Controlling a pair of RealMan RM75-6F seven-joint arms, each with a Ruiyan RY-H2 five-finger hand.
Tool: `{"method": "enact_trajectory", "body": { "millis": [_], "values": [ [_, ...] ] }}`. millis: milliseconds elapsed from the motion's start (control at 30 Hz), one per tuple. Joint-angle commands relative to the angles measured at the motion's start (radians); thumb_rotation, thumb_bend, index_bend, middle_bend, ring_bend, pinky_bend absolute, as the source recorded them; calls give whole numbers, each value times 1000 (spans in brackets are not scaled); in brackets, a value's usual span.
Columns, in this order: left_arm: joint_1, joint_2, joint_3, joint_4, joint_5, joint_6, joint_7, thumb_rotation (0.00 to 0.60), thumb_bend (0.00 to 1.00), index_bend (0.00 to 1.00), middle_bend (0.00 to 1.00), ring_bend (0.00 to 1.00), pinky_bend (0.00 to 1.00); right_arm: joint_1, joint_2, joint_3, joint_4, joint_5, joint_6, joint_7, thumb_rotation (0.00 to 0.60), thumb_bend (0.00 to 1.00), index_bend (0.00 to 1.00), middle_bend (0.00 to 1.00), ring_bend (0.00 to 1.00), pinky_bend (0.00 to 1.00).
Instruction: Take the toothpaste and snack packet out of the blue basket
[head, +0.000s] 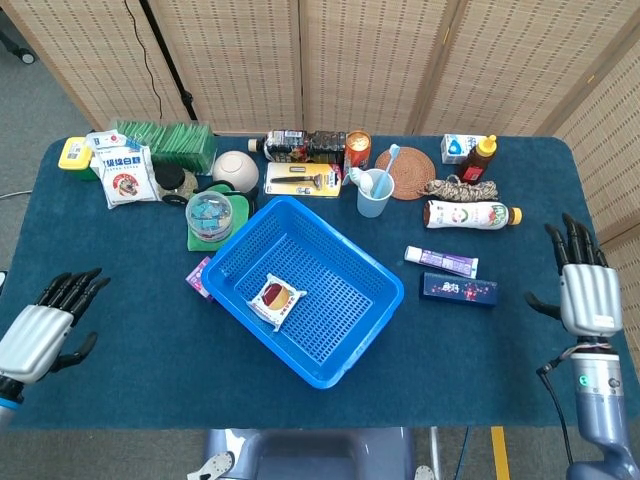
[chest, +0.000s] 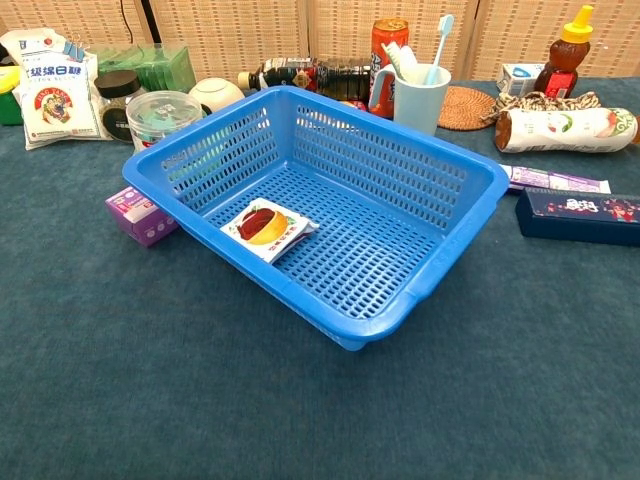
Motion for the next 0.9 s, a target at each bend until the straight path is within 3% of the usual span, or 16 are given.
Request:
{"method": "enact_trajectory", "body": {
  "millis": [33, 100, 133, 233, 267, 300, 367, 433, 533, 633, 900],
  "values": [
    [-38, -12, -21, 10, 14, -27, 7, 600, 439, 0, 0, 0, 0, -73, -35, -38, 42, -82, 53, 147, 600, 49, 508, 387, 329, 241],
    [-62, -21, -30, 18, 20, -44, -6, 600, 439, 0, 0, 0, 0, -93, -43, -47, 56, -102, 66, 189, 600, 168, 675, 509, 430, 250],
    [-75, -26, -34, 22, 22, -54, -15, 600, 439, 0, 0, 0, 0, -102, -46, -50, 58, -109, 71, 209, 600, 193, 705, 535, 449, 253],
    [-146, -41, -59, 29, 25, -124, -46, 600, 412, 0, 0, 0, 0, -138, -55, -55, 65, -140, 109, 276, 600, 191, 755, 583, 471, 259],
    [-166, -41, -65, 26, 22, -147, -42, 600, 377, 0, 0, 0, 0, -146, -57, -59, 73, -151, 115, 284, 600, 129, 762, 581, 472, 261],
    [-185, -42, -73, 22, 16, -170, -33, 600, 331, 0, 0, 0, 0, -153, -56, -64, 78, -157, 118, 284, 600, 78, 739, 563, 467, 261],
    [-216, -45, -84, 9, -3, -211, -9, 600, 246, 0, 0, 0, 0, -164, -51, -75, 84, -169, 117, 274, 600, 0, 579, 456, 403, 234],
    [-264, -50, -98, -11, -41, -286, 25, 600, 158, 0, 0, 0, 0, -174, -35, -89, 78, -183, 107, 257, 600, 0, 306, 234, 227, 166],
    [-335, -66, -123, -30, -115, -393, 97, 600, 72, 0, 0, 0, 0, -182, 0, -97, 47, -192, 91, 218, 600, 0, 77, 28, 36, 85],
    [-392, -89, -145, -39, -178, -462, 150, 600, 64, 0, 0, 0, 0, -188, 21, -97, 19, -197, 82, 217, 600, 0, 13, 0, 0, 50],
    [-550, -182, -227, -27, -373, -553, 302, 600, 64, 0, 0, 0, 0, -200, 30, -83, 7, -216, 81, 224, 600, 0, 10, 0, 0, 46]
  ]
}}
